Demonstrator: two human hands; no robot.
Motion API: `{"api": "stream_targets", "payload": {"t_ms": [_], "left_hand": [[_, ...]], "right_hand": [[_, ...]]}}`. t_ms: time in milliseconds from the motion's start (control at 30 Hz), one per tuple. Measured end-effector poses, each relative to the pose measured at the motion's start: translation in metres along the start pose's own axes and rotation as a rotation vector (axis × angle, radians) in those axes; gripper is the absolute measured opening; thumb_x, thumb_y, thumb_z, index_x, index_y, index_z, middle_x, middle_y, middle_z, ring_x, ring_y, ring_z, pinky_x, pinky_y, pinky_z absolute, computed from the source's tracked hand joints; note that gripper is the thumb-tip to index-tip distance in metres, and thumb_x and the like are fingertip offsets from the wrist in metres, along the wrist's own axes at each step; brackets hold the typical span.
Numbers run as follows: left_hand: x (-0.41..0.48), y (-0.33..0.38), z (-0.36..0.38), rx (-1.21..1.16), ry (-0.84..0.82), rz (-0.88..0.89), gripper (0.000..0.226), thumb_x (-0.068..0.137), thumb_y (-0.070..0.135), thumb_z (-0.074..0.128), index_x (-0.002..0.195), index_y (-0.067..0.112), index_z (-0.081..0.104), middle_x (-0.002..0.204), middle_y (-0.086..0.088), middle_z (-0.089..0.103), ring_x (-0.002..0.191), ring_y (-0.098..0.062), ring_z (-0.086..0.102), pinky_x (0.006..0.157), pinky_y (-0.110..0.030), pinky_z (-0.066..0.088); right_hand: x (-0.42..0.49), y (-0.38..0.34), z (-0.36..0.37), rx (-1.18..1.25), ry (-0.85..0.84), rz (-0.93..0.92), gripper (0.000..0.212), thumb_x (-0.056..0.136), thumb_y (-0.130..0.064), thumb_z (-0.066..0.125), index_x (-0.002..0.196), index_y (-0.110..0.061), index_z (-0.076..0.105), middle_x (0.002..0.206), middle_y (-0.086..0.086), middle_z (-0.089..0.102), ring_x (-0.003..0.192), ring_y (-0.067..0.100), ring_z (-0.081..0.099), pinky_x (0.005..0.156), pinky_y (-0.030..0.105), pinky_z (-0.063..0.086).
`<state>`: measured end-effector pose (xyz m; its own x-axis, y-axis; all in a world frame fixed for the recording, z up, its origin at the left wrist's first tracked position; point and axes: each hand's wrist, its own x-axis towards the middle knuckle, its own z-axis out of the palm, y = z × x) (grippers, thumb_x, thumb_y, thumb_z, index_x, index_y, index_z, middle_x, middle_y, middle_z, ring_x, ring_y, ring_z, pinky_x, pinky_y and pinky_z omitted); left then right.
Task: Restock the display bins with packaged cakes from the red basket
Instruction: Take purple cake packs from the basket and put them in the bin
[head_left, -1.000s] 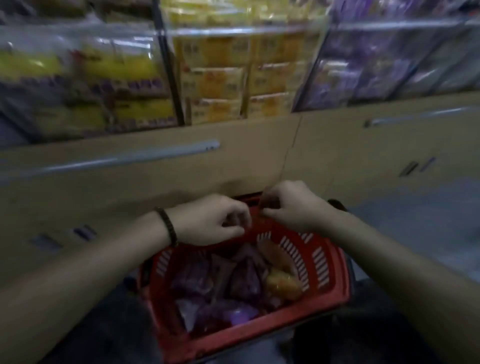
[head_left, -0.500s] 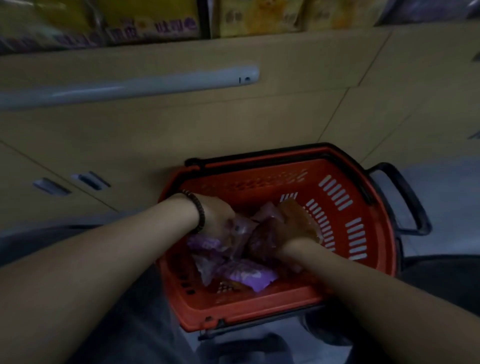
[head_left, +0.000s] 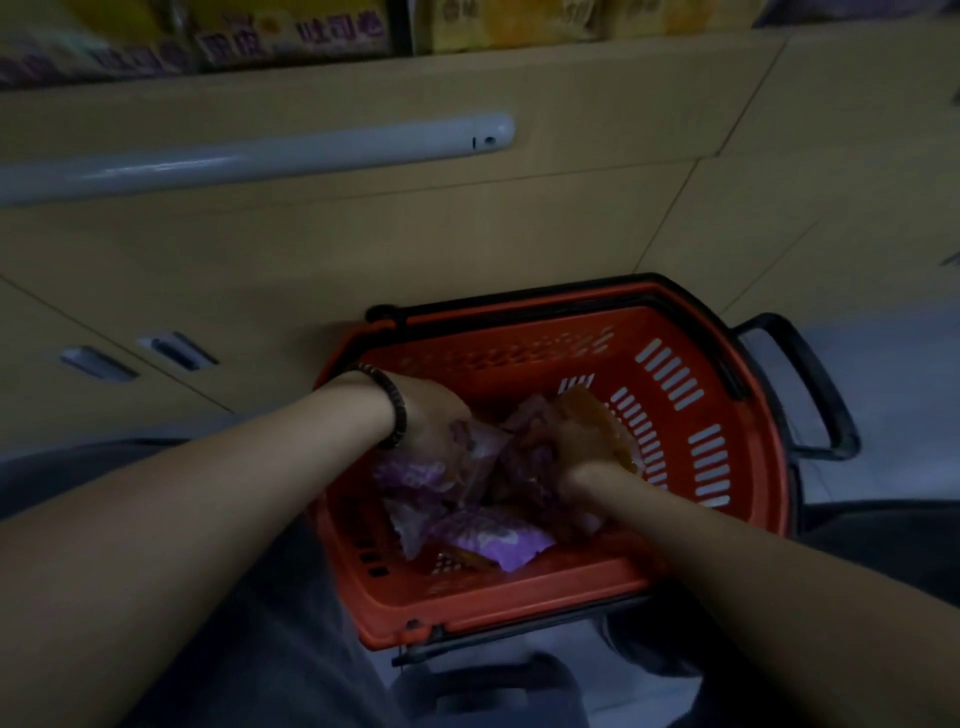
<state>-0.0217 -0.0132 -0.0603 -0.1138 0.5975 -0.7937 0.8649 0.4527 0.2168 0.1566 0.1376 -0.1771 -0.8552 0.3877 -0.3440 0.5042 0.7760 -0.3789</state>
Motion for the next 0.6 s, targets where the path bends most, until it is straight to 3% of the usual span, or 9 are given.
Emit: {"api": "stream_targets", "payload": {"t_ms": [100,200,267,300,367,433,500,600], "left_hand": [[0.000,-0.004,-0.005,-0.025,0.045,-0.084,0.052,0.092,0.059,0.066,0.129,0.022,0.067,0.127,0.000,0.069,0.115,-0.023,0.065,0.094,-0.030,0.053],[0.002,-0.008,-0.012,-0.149,0.121,-0.173,0.077,0.088,0.074,0.060,0.135,0.012,0.064,0.138,-0.007,0.066,0.123,-0.026,0.064,0.092,-0.026,0.050],[0.005,-0.004,-0.012,-0.419,0.142,-0.237,0.093,0.085,0.079,0.059,0.142,0.005,0.057,0.144,-0.014,0.062,0.126,-0.032,0.063,0.087,-0.024,0.046],[0.009,-0.003,-0.011,-0.619,0.146,-0.264,0.095,0.083,0.079,0.062,0.143,0.007,0.056,0.140,-0.015,0.063,0.119,-0.034,0.066,0.088,-0.028,0.048],[0.012,0.001,-0.011,-0.919,0.200,-0.246,0.078,0.079,0.072,0.073,0.127,0.011,0.066,0.112,-0.012,0.072,0.091,-0.030,0.070,0.082,-0.035,0.056],[0.014,-0.006,-0.014,-0.959,0.355,-0.221,0.063,0.070,0.054,0.088,0.110,0.008,0.072,0.101,-0.012,0.077,0.081,-0.024,0.070,0.075,-0.035,0.059],[0.006,-0.012,-0.020,-0.811,0.454,-0.227,0.050,0.068,0.042,0.090,0.099,0.005,0.074,0.088,-0.007,0.076,0.074,-0.021,0.067,0.068,-0.032,0.053],[-0.007,-0.018,-0.024,-0.610,0.495,-0.235,0.041,0.075,0.038,0.090,0.094,0.012,0.064,0.084,-0.004,0.067,0.071,-0.019,0.060,0.062,-0.029,0.046]], "right_hand": [[0.013,-0.004,-0.028,0.079,-0.124,0.010,0.028,0.084,-0.038,0.067,0.099,-0.060,0.074,0.113,-0.014,0.075,0.106,0.013,0.071,0.091,0.027,0.057],[0.010,-0.006,-0.053,0.535,-0.061,0.033,0.040,0.082,-0.003,0.081,0.094,-0.041,0.075,0.086,-0.019,0.076,0.086,0.001,0.070,0.077,0.020,0.053],[0.001,-0.018,-0.068,0.901,-0.035,0.028,0.041,0.082,0.009,0.081,0.100,-0.027,0.075,0.078,-0.013,0.076,0.076,0.005,0.068,0.070,0.024,0.053],[-0.003,-0.028,-0.071,1.051,-0.055,0.037,0.039,0.083,0.010,0.079,0.102,-0.024,0.074,0.081,-0.005,0.076,0.076,0.013,0.068,0.067,0.029,0.054],[-0.009,-0.044,-0.073,1.157,-0.115,0.022,0.037,0.087,0.012,0.074,0.105,-0.021,0.070,0.089,0.008,0.073,0.074,0.020,0.067,0.057,0.028,0.054],[-0.010,-0.052,-0.071,1.216,-0.174,0.001,0.034,0.090,0.016,0.067,0.104,-0.016,0.066,0.092,0.011,0.070,0.076,0.022,0.069,0.059,0.031,0.060],[-0.010,-0.050,-0.069,1.167,-0.215,0.014,0.030,0.090,0.018,0.062,0.091,-0.012,0.066,0.085,0.013,0.067,0.076,0.025,0.069,0.068,0.037,0.063],[-0.002,-0.043,-0.047,0.473,-0.242,0.024,0.013,0.086,-0.008,0.073,0.080,-0.019,0.071,0.082,0.001,0.071,0.078,0.014,0.065,0.070,0.029,0.054]]}}
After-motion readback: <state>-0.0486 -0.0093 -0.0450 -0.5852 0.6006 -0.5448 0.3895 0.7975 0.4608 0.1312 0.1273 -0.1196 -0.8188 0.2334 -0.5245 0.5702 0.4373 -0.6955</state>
